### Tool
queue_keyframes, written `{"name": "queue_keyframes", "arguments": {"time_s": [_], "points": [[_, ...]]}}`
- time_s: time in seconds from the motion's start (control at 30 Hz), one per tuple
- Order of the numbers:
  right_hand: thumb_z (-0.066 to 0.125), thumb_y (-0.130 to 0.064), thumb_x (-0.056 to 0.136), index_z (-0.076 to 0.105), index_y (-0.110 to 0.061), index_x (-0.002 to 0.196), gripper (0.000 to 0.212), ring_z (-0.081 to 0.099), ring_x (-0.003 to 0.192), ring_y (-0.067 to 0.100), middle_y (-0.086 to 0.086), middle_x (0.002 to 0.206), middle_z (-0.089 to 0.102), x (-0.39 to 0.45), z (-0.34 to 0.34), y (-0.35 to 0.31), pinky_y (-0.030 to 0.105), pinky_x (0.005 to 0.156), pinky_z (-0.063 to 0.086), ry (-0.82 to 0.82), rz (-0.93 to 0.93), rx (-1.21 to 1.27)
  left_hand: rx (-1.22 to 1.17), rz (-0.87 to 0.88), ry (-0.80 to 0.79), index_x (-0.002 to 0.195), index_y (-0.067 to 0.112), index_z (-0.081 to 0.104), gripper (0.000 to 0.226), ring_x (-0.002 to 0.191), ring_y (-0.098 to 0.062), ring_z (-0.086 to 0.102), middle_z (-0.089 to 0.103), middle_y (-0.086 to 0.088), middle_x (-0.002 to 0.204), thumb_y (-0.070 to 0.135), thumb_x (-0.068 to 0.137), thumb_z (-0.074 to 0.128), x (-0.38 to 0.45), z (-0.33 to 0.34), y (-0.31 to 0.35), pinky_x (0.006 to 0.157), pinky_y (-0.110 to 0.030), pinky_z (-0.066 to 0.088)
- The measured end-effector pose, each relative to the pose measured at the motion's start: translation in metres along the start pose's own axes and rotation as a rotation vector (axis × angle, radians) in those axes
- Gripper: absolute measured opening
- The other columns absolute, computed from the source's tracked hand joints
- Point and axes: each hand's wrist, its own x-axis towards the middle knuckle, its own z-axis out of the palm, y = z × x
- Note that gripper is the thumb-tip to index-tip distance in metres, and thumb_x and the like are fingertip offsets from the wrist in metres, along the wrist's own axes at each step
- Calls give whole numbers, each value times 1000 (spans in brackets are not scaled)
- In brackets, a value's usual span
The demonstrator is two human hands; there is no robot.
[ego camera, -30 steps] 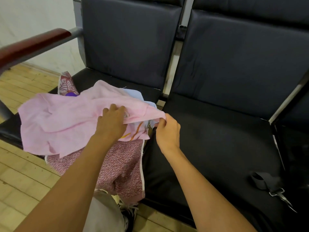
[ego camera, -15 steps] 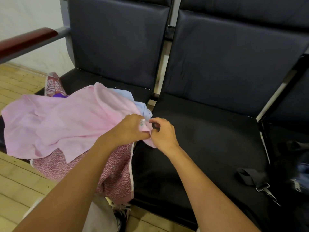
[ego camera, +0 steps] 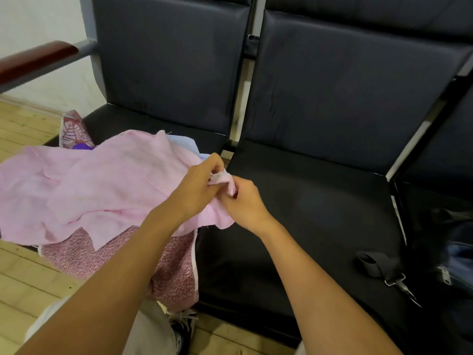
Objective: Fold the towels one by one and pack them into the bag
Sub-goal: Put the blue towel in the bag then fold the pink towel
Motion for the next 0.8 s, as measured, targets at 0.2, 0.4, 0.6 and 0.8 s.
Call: {"name": "queue_keyframes", "arguments": {"time_s": [0.2,0.4,0.6,0.8], "points": [[39,-20,106,64,-11,117,29,66,96,15,6,104,68,3,-19,1,31,79,58,117,40,36,173,-18,-92,72,19,49,26,59,-8,45,47,7,62,28,93,62,-1,-13,-18,59,-17,31],[60,-8,92,45,-31,124,42,61,95,14,-5,111,56,-5,-31,4,36,74,61,85,-30,-179,136,-8,-96,79,27,44,25,64,-10,50,51,7,69,24,103,42,-2,-15,-18,58,-21,35],[60,-6,94,66,-15,117,25,57,95,15,2,112,58,-6,-25,1,28,80,53,106,-209,-431,72,81,-157,97,24,59,12,76,-4,59,62,11,82,21,101,48,1,-4,-15,67,-7,39],[46,-2,95,74,-10,92,28,63,81,24,10,89,66,-3,-22,-3,38,71,57,85,-78,-541,33,22,-307,99,21,65,14,81,-11,60,64,6,86,32,91,64,-3,-3,-11,68,-13,42]]}}
